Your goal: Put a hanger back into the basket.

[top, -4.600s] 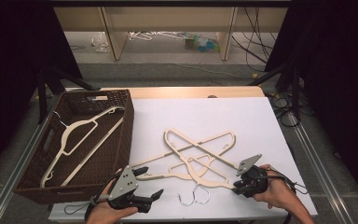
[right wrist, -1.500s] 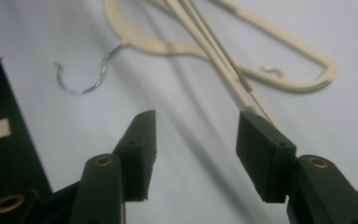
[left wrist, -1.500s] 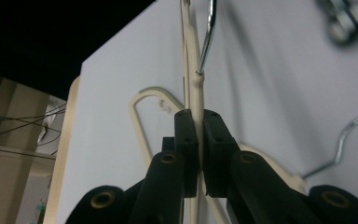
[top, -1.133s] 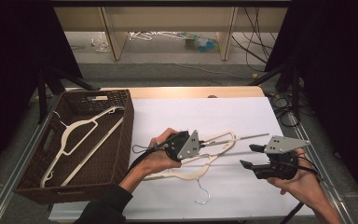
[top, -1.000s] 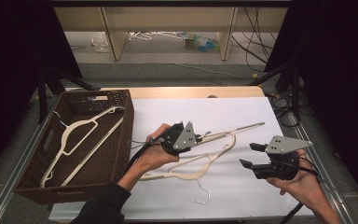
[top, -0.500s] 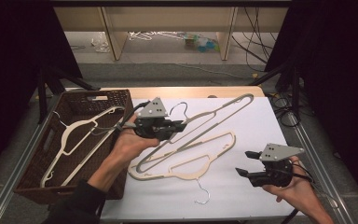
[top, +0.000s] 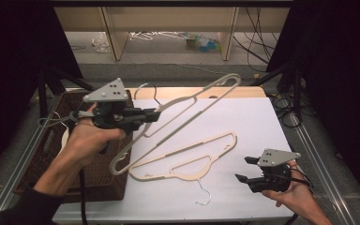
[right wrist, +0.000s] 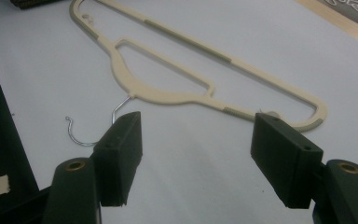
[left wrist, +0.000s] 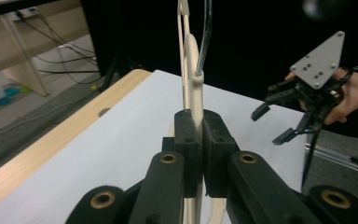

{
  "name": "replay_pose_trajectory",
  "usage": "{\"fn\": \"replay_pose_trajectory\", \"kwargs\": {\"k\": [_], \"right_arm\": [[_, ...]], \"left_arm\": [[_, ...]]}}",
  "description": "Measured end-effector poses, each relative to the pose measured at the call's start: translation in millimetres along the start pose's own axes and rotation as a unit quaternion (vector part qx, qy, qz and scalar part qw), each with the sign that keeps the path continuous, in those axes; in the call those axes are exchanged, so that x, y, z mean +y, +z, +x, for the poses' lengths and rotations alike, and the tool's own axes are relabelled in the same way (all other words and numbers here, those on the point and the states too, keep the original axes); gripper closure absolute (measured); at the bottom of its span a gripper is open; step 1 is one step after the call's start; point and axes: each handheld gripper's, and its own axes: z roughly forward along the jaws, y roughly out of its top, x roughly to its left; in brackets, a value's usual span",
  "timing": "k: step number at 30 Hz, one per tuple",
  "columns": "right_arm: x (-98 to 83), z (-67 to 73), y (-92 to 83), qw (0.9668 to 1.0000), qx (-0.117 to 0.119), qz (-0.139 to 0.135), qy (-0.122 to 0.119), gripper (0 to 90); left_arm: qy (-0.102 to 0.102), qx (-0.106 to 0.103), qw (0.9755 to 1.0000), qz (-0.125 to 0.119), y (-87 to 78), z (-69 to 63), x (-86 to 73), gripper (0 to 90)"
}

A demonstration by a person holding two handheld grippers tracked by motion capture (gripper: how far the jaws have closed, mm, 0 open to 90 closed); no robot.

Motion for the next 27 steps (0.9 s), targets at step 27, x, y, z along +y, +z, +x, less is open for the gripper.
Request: {"fn": "replay_pose_trajectory", "kwargs": {"k": [27], "right_arm": [[-14.5,4.8,9.3,1.0,0.002,-0.001,0.007,29.4]], "left_arm": [[-0.038,0.176,0.9818,0.06,-103.4,93.6,-81.7,86.0]]}}
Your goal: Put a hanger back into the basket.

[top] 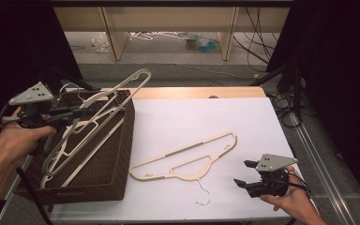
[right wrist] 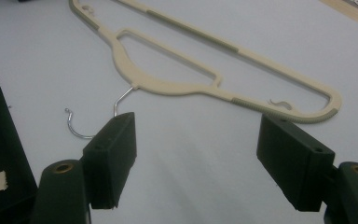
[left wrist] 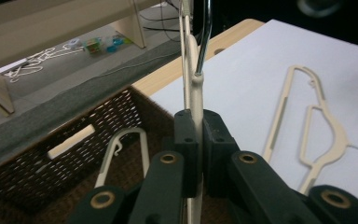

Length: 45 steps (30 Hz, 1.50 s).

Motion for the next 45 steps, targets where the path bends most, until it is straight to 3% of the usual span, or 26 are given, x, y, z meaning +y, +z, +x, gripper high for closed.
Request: {"fn": "replay_pose_trajectory", "kwargs": {"k": [11,24,29,31,34,36,45], "right_arm": [[-1.8,1.0,2.2,1.0,0.005,0.006,0.005,29.4],[-3.0,1.5,4.3,1.0,0.007,0.007,0.0,29.4],[-3.8,1.4,5.2,0.9999,0.009,0.009,-0.001,29.4],[-3.7,0.9,5.3,0.9999,0.008,0.007,-0.001,29.4],[-4.5,0.8,5.5,0.9999,0.009,0.009,-0.001,29.4],[-4.7,0.6,5.7,0.9999,0.009,0.01,-0.001,29.4],[-5.9,1.4,7.3,0.9998,0.012,0.015,0.003,29.4]], "left_arm": [[-0.025,0.026,0.9993,0.005,-2.5,28.2,-35.2,86.0],[-0.047,0.042,0.9976,0.029,7.4,39.6,-65.7,86.0],[-0.052,0.041,0.9968,0.044,13.2,40.6,-72.1,86.0],[-0.042,0.037,0.9968,0.058,14.9,41.2,-73.7,85.9],[-0.056,0.037,0.9962,0.056,19.5,40.3,-77.0,86.0],[-0.05,0.034,0.9961,0.065,20.4,42.6,-79.9,85.9],[-0.076,0.018,0.9934,0.084,38.3,42.5,-95.3,85.9]]}}
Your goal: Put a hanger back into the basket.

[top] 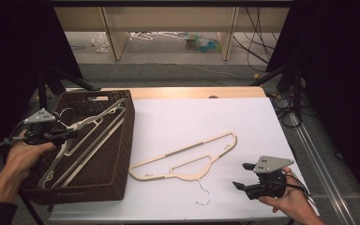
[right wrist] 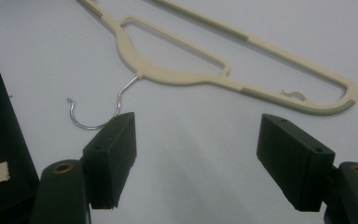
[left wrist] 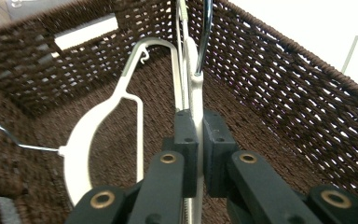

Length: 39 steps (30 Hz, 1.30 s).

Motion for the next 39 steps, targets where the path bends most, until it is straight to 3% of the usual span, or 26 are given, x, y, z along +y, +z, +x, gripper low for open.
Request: {"fn": "replay_pose_trajectory", "kwargs": {"k": [3,12,19,20,21,23,25,27,32,39], "right_arm": [[0.5,-0.6,0.6,1.0,0.0,-0.003,-0.003,29.4],[-1.0,-0.6,1.1,1.0,0.001,0.003,0.0,29.3],[-2.5,-2.1,3.1,1.0,0.003,0.005,-0.002,29.2],[-2.9,-1.3,2.9,1.0,0.002,0.007,0.001,29.2],[-3.3,-1.1,3.0,1.0,0.002,0.006,0.001,29.2],[-3.1,-1.2,3.1,1.0,0.002,0.006,0.003,29.2],[-3.2,-1.4,3.6,1.0,0.002,0.005,0.002,29.2],[-4.0,-1.5,4.4,1.0,0.004,0.007,0.001,29.2],[-4.7,-2.1,5.3,1.0,0.004,0.007,0.0,28.9],[-5.3,-2.6,7.4,0.9999,0.006,0.01,0.005,28.7]], "left_arm": [[-0.001,-0.002,1.0,0.003,1.9,1.0,-0.7,85.9],[-0.034,0.008,0.9992,0.021,16.9,8.5,-6.3,85.4],[-0.046,0.042,0.9979,0.019,20.7,13.2,-9.2,82.7],[-0.045,0.049,0.9975,0.023,20.4,14.5,-9.7,82.3],[-0.031,0.055,0.9973,0.036,19.1,16.9,-10.0,82.0],[-0.025,0.073,0.9962,0.04,20.2,16.8,-10.8,80.9],[-0.033,0.087,0.995,0.034,22.8,14.8,-11.4,79.9],[-0.022,0.099,0.9937,0.047,23.2,17.1,-11.6,78.9],[-0.03,0.134,0.9888,0.059,25.9,20.8,-17.1,74.9],[-0.06,0.144,0.9863,0.054,20.6,23.0,-23.0,63.9]]}}
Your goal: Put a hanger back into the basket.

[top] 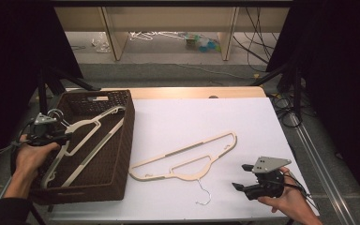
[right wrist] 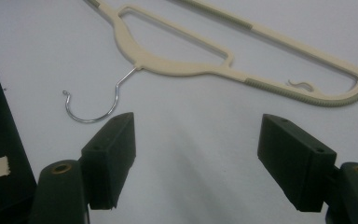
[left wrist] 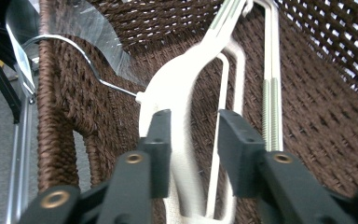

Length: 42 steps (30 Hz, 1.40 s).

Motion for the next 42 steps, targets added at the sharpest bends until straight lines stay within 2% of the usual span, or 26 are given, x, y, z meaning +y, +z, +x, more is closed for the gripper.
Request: {"fn": "replay_pose_trajectory", "kwargs": {"k": [2,7,10,11,14,16,18,22,23,26,27,28,29,32,37,38,40,42], "right_arm": [[0.0,-0.2,0.4,1.0,0.001,-0.001,-0.003,28.7],[0.2,-0.4,1.0,1.0,0.001,0.0,-0.003,28.6],[0.0,0.1,2.0,1.0,0.001,0.0,-0.002,28.6],[0.0,0.2,2.0,1.0,0.002,0.0,-0.002,28.6],[-0.5,-0.2,2.6,1.0,0.002,-0.001,-0.002,28.6],[-0.6,0.0,2.7,1.0,0.002,0.001,0.002,28.6],[-0.8,-0.3,3.6,1.0,0.003,-0.003,-0.002,28.6],[-0.7,0.1,5.1,1.0,0.006,-0.007,-0.002,28.3],[-0.8,0.5,5.3,0.9999,0.005,-0.008,0.0,28.1],[-1.0,-0.6,5.2,0.9998,0.007,-0.017,0.0,27.7],[-1.4,-0.8,4.9,0.9998,0.004,-0.018,0.002,27.4],[-1.6,-1.8,5.1,0.9997,0.001,-0.024,0.001,26.9],[-1.9,-2.0,4.7,0.9997,0.001,-0.025,0.005,26.7],[-2.0,-3.2,4.2,0.9994,-0.003,-0.034,0.01,25.2],[-1.5,-2.2,3.3,0.9987,-0.013,-0.048,0.01,22.6],[-1.5,-1.8,3.1,0.9987,-0.012,-0.049,0.011,22.3],[-1.1,-1.5,2.1,0.9982,-0.016,-0.058,0.011,21.1],[-0.1,-1.4,0.7,0.9973,-0.017,-0.069,0.017,20.6]], "left_arm": [[-0.003,0.007,1.0,-0.003,-1.3,0.3,0.0,57.9],[-0.002,0.001,0.9998,-0.021,-10.4,-3.2,2.7,55.8],[-0.003,-0.001,0.9989,-0.046,-20.2,-10.7,6.1,50.0],[-0.014,-0.007,0.9978,-0.064,-22.7,-16.0,7.4,48.6],[-0.01,-0.025,0.9956,-0.09,-35.5,-31.3,11.8,43.2],[-0.013,-0.038,0.993,-0.111,-43.2,-44.5,14.3,39.6],[-0.002,-0.053,0.9909,-0.124,-50.9,-58.6,16.5,38.0],[0.009,-0.09,0.9836,-0.156,-62.3,-90.5,19.0,33.6],[0.012,-0.102,0.9818,-0.16,-65.3,-100.7,18.9,32.3],[0.022,-0.123,0.9767,-0.174,-69.3,-123.8,17.5,29.1],[0.027,-0.129,0.9759,-0.174,-70.7,-131.8,17.0,28.1],[0.036,-0.134,0.9742,-0.178,-71.6,-139.2,16.8,26.7],[0.035,-0.143,0.9725,-0.181,-72.2,-147.2,16.2,25.0],[0.042,-0.168,0.9663,-0.19,-71.7,-171.0,12.9,18.4],[0.077,-0.184,0.9594,-0.199,-65.6,-200.2,3.3,17.4],[0.079,-0.186,0.9581,-0.203,-64.4,-205.5,0.6,17.5],[0.081,-0.195,0.9538,-0.213,-62.2,-215.0,-4.9,17.5],[0.082,-0.201,0.9514,-0.219,-60.9,-222.3,-9.5,17.3]]}}
